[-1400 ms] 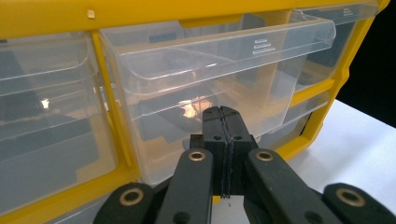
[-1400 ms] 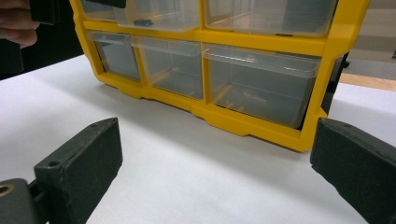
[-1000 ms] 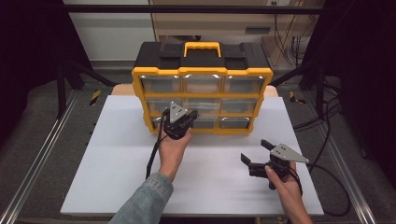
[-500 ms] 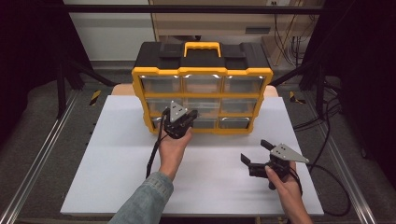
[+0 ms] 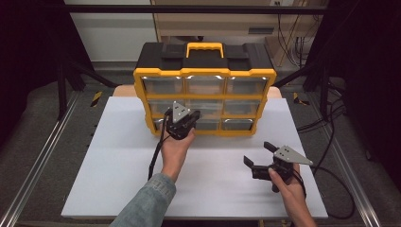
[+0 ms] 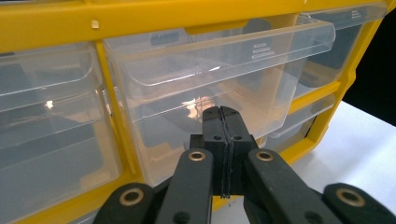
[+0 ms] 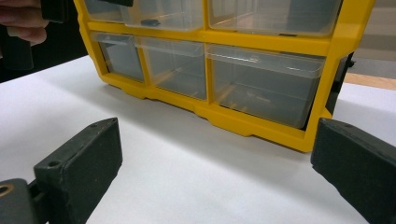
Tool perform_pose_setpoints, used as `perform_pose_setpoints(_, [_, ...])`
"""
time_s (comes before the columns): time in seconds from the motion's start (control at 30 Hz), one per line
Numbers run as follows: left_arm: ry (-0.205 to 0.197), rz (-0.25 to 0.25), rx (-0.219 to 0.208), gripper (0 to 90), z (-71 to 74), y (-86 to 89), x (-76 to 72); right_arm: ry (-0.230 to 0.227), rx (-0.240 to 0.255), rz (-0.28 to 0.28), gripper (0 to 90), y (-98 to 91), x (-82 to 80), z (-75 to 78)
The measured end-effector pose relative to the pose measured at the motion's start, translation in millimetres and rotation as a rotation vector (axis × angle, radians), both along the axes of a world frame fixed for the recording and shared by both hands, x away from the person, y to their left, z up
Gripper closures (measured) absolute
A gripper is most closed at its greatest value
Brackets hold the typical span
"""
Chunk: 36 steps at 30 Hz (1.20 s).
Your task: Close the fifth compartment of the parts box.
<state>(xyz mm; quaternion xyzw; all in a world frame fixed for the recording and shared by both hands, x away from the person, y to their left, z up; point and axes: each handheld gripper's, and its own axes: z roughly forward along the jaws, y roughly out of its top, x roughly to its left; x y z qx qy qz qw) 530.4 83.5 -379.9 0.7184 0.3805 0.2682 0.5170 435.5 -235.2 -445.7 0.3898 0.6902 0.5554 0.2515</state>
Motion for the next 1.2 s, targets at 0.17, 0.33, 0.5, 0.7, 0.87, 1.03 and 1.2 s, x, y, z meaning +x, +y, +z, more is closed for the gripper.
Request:
perform_pose_setpoints(0.17, [-0.001, 0.001, 0.000, 89.8, 0.1, -0.2, 0.7, 0.001, 0.000, 0.000, 2.5, -0.1, -0.1, 0.1])
perform_pose_setpoints(0.33, [0.000, 0.002, 0.001, 89.8, 0.3, -0.4, 1.5, 0.000, 0.000, 0.000, 2.5, 0.0, 0.1, 0.0])
perform_pose_setpoints(0.5, [0.002, -0.001, -0.001, 89.7, 0.2, -0.8, 2.3, 0.001, 0.000, 0.000, 2.5, -0.1, 0.0, 0.0])
perform_pose_setpoints(0.7, [0.002, 0.001, 0.002, 89.7, 0.5, -1.1, 3.5, 0.000, -0.001, 0.000, 2.5, 0.0, 0.1, -0.1])
perform_pose_setpoints(0.87, [0.003, 0.003, 0.000, 89.8, 0.1, -1.2, 4.5, 0.001, -0.001, 0.002, 2.4, 0.1, 0.0, -0.1])
perform_pose_setpoints(1.03, [0.001, 0.007, 0.004, 89.7, 0.1, -0.8, 5.3, 0.000, -0.001, 0.000, 2.5, 0.0, 0.1, -0.1])
perform_pose_setpoints(1.2, [0.005, 0.005, 0.002, 89.8, -0.5, -0.7, 6.5, 0.001, -0.002, 0.001, 2.4, 0.1, 0.5, -0.4])
